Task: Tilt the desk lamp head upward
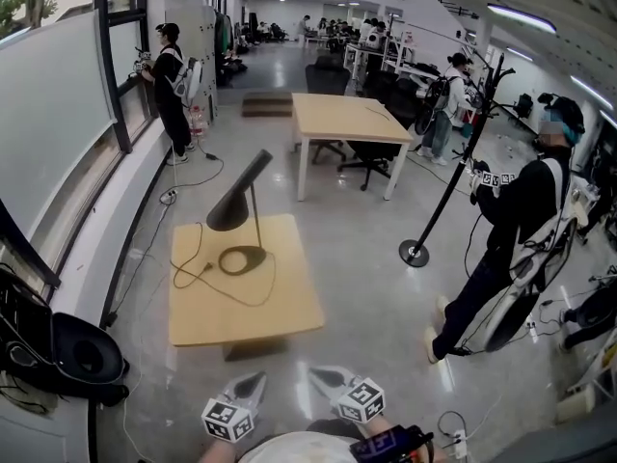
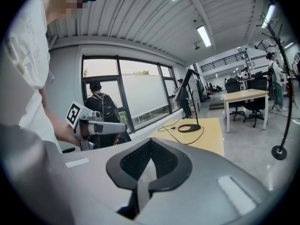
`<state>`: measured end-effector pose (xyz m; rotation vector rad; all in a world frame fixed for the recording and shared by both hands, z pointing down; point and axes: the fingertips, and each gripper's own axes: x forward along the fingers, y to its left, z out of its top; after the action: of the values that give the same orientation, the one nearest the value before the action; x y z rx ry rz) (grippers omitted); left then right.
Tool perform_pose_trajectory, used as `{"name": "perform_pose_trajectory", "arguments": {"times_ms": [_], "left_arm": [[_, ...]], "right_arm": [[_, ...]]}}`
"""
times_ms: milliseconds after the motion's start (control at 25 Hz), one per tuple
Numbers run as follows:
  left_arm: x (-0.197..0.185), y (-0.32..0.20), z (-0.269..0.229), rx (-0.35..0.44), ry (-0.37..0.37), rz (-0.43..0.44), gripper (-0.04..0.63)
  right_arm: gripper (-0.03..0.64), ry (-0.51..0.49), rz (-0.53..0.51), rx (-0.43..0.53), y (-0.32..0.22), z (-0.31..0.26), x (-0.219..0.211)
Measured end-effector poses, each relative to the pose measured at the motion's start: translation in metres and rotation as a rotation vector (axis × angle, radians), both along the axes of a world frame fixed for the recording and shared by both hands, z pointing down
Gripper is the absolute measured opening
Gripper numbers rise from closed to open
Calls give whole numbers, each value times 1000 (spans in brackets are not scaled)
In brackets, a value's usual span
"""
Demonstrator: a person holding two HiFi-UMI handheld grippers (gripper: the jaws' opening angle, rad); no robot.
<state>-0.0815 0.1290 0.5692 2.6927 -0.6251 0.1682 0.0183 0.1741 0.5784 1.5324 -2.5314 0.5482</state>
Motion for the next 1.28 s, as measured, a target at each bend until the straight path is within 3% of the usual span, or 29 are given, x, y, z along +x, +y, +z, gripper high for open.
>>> {"name": "perform_pose_trajectory", "arguments": {"times_ms": [560, 1280], "left_arm": [[6, -70, -12, 10, -23, -80, 2], [77, -177, -13, 1, -53, -186, 2]], "right_arm": [[14, -26, -71, 14, -89, -1, 17], [14, -44, -206, 41, -211, 5, 84]]}}
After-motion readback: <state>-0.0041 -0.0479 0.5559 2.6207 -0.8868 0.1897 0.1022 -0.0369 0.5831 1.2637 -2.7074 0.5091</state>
